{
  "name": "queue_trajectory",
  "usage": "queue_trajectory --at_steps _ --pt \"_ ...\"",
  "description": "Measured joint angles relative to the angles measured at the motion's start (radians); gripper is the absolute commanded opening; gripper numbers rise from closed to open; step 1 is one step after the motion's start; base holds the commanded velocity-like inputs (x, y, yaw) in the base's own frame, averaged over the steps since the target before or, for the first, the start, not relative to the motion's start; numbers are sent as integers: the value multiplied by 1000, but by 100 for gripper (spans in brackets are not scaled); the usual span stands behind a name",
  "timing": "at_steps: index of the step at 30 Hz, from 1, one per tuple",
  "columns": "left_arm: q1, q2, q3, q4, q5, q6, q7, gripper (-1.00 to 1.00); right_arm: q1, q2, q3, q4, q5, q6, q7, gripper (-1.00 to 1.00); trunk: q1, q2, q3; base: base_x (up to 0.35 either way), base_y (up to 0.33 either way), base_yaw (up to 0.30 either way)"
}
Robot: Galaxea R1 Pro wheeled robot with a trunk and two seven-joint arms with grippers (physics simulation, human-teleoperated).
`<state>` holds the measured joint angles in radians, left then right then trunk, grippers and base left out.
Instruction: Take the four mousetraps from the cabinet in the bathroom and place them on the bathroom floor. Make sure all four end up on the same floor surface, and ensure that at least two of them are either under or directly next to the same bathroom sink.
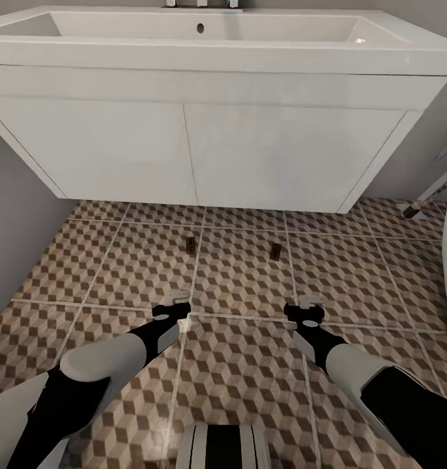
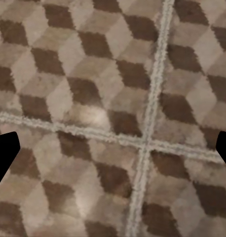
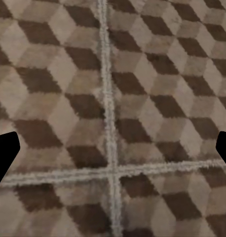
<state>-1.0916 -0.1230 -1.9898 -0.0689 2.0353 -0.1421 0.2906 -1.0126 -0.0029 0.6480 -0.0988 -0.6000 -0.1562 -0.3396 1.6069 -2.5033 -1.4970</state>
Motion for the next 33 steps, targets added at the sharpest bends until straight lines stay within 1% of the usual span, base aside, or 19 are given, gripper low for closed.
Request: queue_trajectory --at_steps 4,8,25,33 --pt "0 1 0 1 0 0 -2 100 0 0 0 0 0 0 0 100 0 0 0 -12 -9 0" --pt "0 1 2 2 0 1 -4 100 0 0 0 0 0 0 0 100 0 0 0 -182 -46 0" --pt "0 1 2 2 0 1 -4 100 1 0 0 0 0 -1 2 100 1 0 0 -312 -6 0" --pt "0 1 1 2 0 1 -4 100 1 0 0 0 0 -1 2 100 0 0 0 -74 0 0"
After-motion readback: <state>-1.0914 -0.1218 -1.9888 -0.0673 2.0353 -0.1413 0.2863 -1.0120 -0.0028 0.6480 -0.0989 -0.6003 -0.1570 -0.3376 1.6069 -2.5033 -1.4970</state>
